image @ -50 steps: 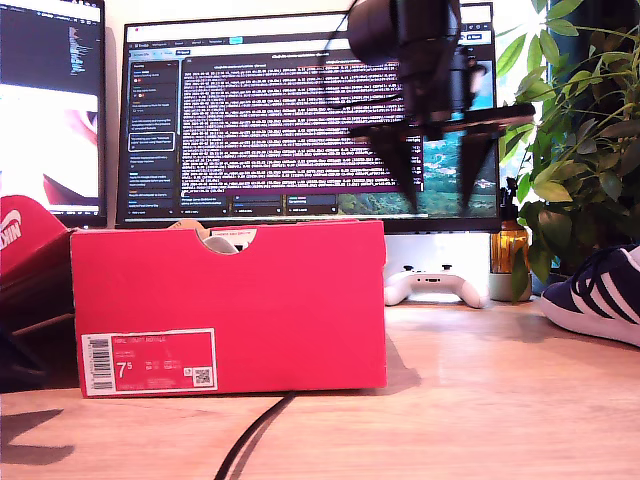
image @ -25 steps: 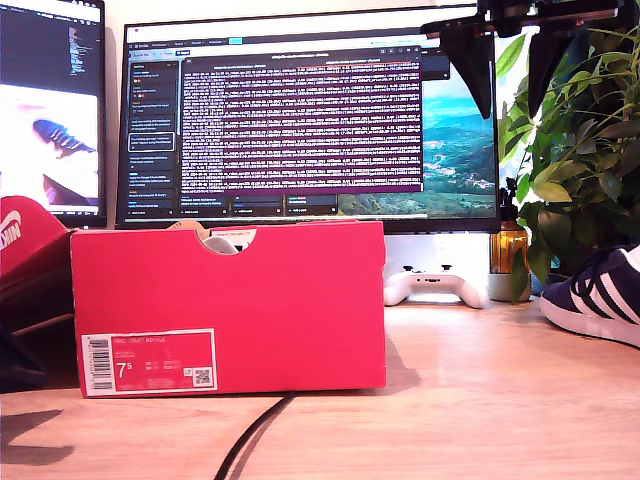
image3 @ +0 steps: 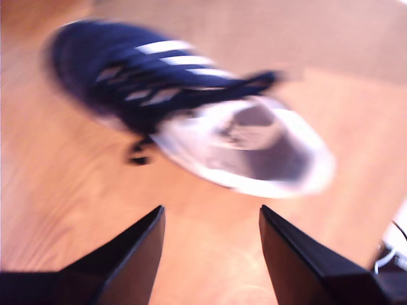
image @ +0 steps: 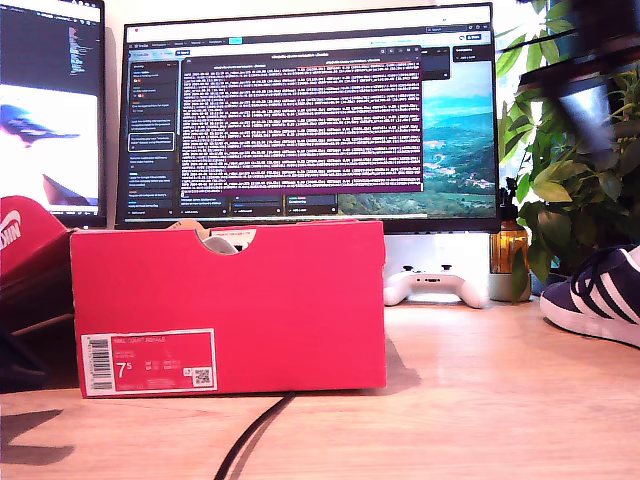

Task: Pack the blue shoes by picking the first shoe and placing it inside the red shoebox, left side, then picking and rotating the second shoe and placing it in the shoebox

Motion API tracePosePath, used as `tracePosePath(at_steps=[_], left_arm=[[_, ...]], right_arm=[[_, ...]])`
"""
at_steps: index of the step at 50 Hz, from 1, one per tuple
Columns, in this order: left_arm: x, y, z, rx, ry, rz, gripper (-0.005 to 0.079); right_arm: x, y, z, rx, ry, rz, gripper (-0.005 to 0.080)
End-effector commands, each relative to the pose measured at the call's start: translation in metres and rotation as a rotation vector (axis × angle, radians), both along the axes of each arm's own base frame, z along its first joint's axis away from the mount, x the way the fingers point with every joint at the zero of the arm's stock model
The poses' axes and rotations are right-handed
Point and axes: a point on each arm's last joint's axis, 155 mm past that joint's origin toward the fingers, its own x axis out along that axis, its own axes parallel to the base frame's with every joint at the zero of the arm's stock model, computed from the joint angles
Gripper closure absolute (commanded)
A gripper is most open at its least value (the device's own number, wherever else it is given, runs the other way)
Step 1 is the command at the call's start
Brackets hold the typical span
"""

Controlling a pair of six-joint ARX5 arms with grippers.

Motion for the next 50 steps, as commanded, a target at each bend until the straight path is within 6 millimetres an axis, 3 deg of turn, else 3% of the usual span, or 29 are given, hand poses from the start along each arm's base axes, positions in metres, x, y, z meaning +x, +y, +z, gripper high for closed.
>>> tracePosePath(at_steps=[1, 9, 28, 50], left_arm=[[-0.005, 0.001, -0.007, 0.010, 0.011, -0.006, 0.0764], [-0.005, 0.001, -0.007, 0.009, 0.011, -0.006, 0.0764], [-0.005, 0.001, -0.007, 0.010, 0.011, -0.006, 0.0764], [-0.007, 0.002, -0.010, 0.015, 0.025, -0.006, 0.0764]], right_arm=[[-0.011, -0.004, -0.014, 0.008, 0.046, -0.021, 0.0249], [-0.023, -0.009, -0.030, 0.045, 0.126, 0.006, 0.0186], [-0.042, -0.024, -0.051, 0.081, 0.192, -0.123, 0.0185], [-0.043, -0.043, -0.063, 0.025, 0.228, -0.183, 0.0185]])
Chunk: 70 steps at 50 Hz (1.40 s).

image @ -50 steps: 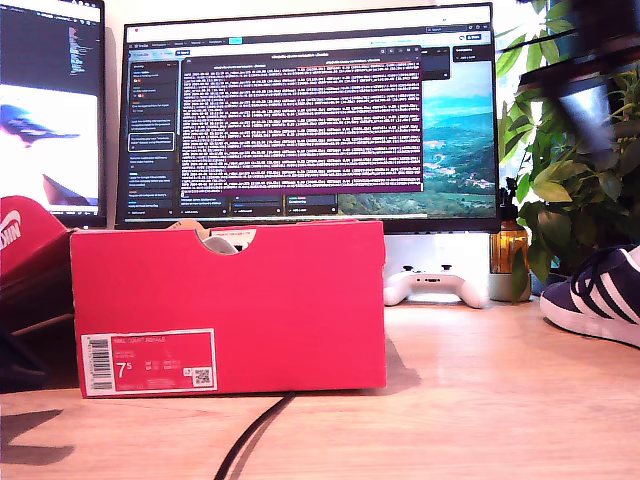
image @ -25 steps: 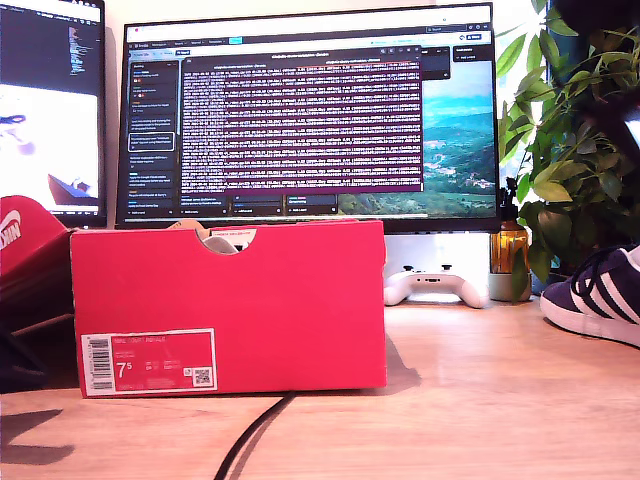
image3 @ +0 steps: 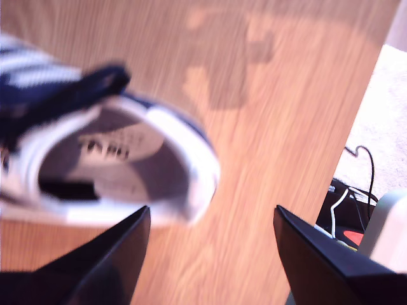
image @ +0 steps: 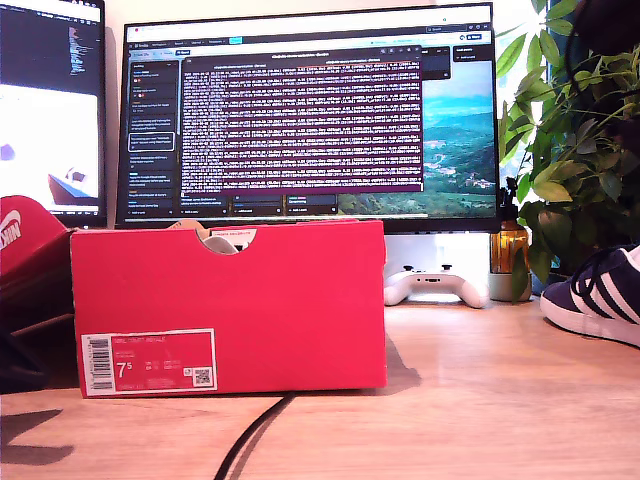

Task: Pack the blue shoes by picking the first shoe and placing it inside the red shoebox, left side, then picking and rotating the second shoe and placing it in the shoebox

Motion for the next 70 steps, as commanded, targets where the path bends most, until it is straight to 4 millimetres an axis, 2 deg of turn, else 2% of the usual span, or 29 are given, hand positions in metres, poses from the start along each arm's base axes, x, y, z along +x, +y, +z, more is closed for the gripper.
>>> tracePosePath(at_steps=[1, 15, 23, 32, 36, 42, 50, 63, 70], left_arm=[[-0.006, 0.002, -0.009, 0.013, 0.021, -0.006, 0.0764], [-0.007, 0.002, -0.010, 0.016, 0.029, -0.006, 0.0764], [-0.007, 0.002, -0.010, 0.016, 0.029, -0.006, 0.0764], [-0.007, 0.002, -0.010, 0.016, 0.029, -0.006, 0.0764], [-0.007, 0.002, -0.010, 0.016, 0.029, -0.006, 0.0764], [-0.007, 0.002, -0.010, 0.016, 0.029, -0.006, 0.0764], [-0.007, 0.002, -0.010, 0.016, 0.029, -0.006, 0.0764], [-0.007, 0.002, -0.010, 0.016, 0.029, -0.006, 0.0764], [-0.007, 0.002, -0.010, 0.016, 0.029, -0.006, 0.0764]], right_arm=[[-0.004, -0.002, -0.014, -0.011, 0.056, -0.013, 0.0185], [0.006, 0.000, -0.034, -0.003, 0.079, -0.021, 0.0186], [-0.002, -0.001, -0.047, 0.006, 0.102, -0.065, 0.0202], [-0.018, 0.006, -0.074, 0.064, 0.140, -0.085, 0.0209], [-0.020, 0.005, -0.082, 0.070, 0.140, -0.089, 0.0289], [-0.022, 0.006, -0.086, 0.069, 0.141, -0.105, 0.0621], [-0.027, 0.004, -0.085, 0.065, 0.159, -0.110, 0.0765], [-0.046, -0.010, -0.077, 0.022, 0.236, -0.132, 0.0763], [-0.053, -0.026, -0.066, -0.047, 0.274, -0.095, 0.0763]])
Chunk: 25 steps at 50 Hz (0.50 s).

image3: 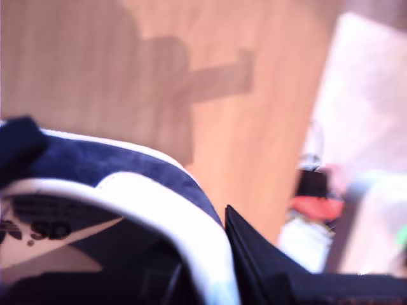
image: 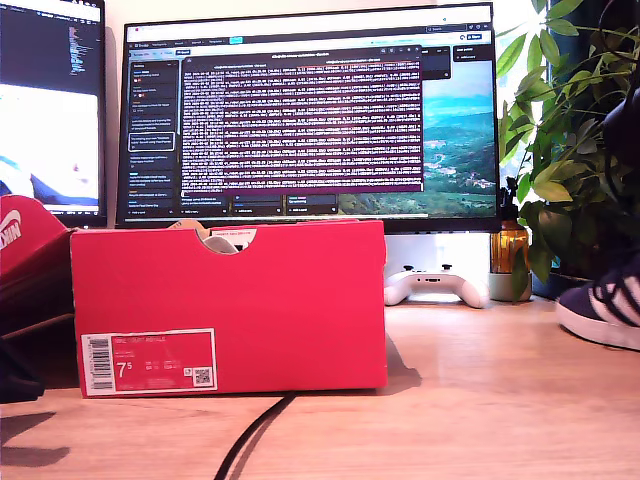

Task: Pack the blue shoes by picking the first shoe and placing it inside the red shoebox, left side, then picking and rotating the second shoe and placing it in the shoebox

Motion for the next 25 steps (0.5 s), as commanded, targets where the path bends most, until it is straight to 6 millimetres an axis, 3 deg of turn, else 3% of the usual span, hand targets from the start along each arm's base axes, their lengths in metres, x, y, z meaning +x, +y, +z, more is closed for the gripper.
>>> tracePosePath(at_steps=[1, 10, 25], left_arm=[[-0.005, 0.001, -0.007, 0.009, 0.011, -0.006, 0.0764], [-0.005, 0.001, -0.007, 0.009, 0.011, -0.006, 0.0764], [-0.005, 0.001, -0.007, 0.009, 0.011, -0.006, 0.0764]], right_arm=[[-0.003, -0.012, 0.008, -0.037, 0.029, 0.032, 0.0763], [0.012, -0.035, 0.033, -0.132, 0.006, 0.199, 0.0763], [0.053, -0.062, 0.086, -0.234, 0.045, 0.655, 0.0763]])
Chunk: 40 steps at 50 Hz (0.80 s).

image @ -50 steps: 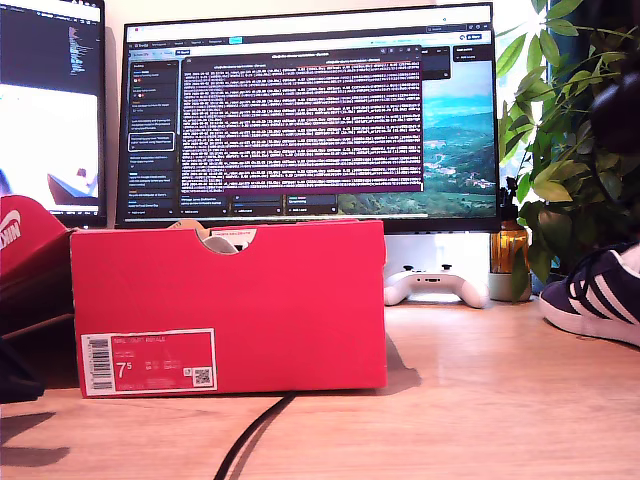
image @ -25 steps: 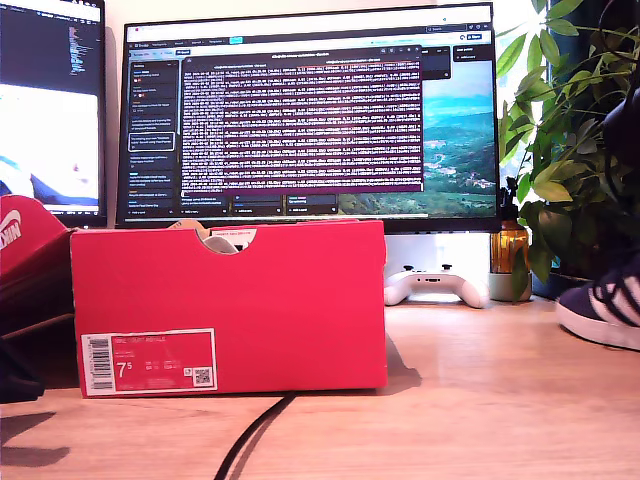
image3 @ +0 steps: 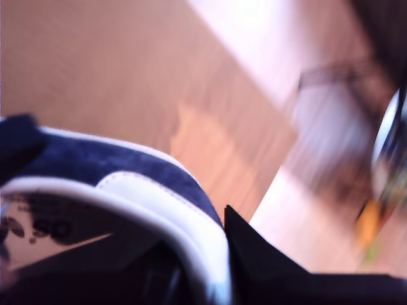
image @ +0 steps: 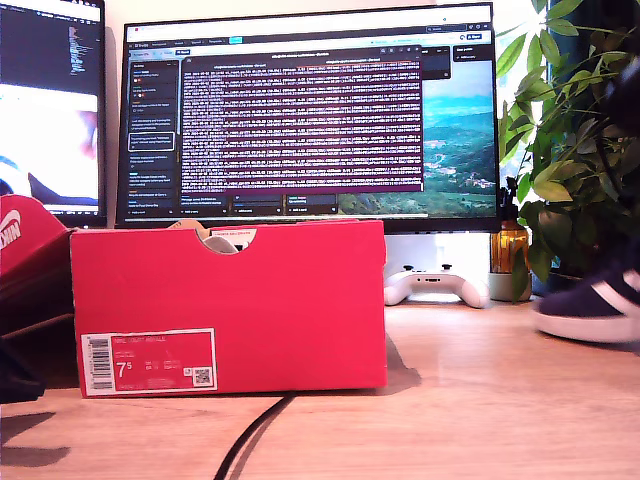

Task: Pack the blue shoes by picking the first shoe and placing it inside the red shoebox, left side, then picking and rotating the second shoe and placing it in the shoebox

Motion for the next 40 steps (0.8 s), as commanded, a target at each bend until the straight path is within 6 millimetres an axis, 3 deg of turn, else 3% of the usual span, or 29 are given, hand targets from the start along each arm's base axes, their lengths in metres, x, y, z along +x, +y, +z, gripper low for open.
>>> tracePosePath(at_steps=[1, 15, 26, 40], left_arm=[[-0.005, 0.001, -0.007, 0.009, 0.011, -0.006, 0.0764], [-0.005, 0.001, -0.007, 0.010, 0.011, -0.006, 0.0764], [-0.005, 0.001, -0.007, 0.010, 0.011, -0.006, 0.0764], [-0.005, 0.001, -0.007, 0.010, 0.011, -0.006, 0.0764]], right_arm=[[0.015, -0.004, 0.030, -0.016, -0.075, 0.071, 0.0763], [0.051, -0.004, 0.098, -0.115, -0.148, 0.303, 0.0763], [0.077, 0.017, 0.157, -0.150, -0.129, 0.642, 0.0763], [0.104, 0.046, 0.215, -0.172, -0.279, 0.819, 0.0763]])
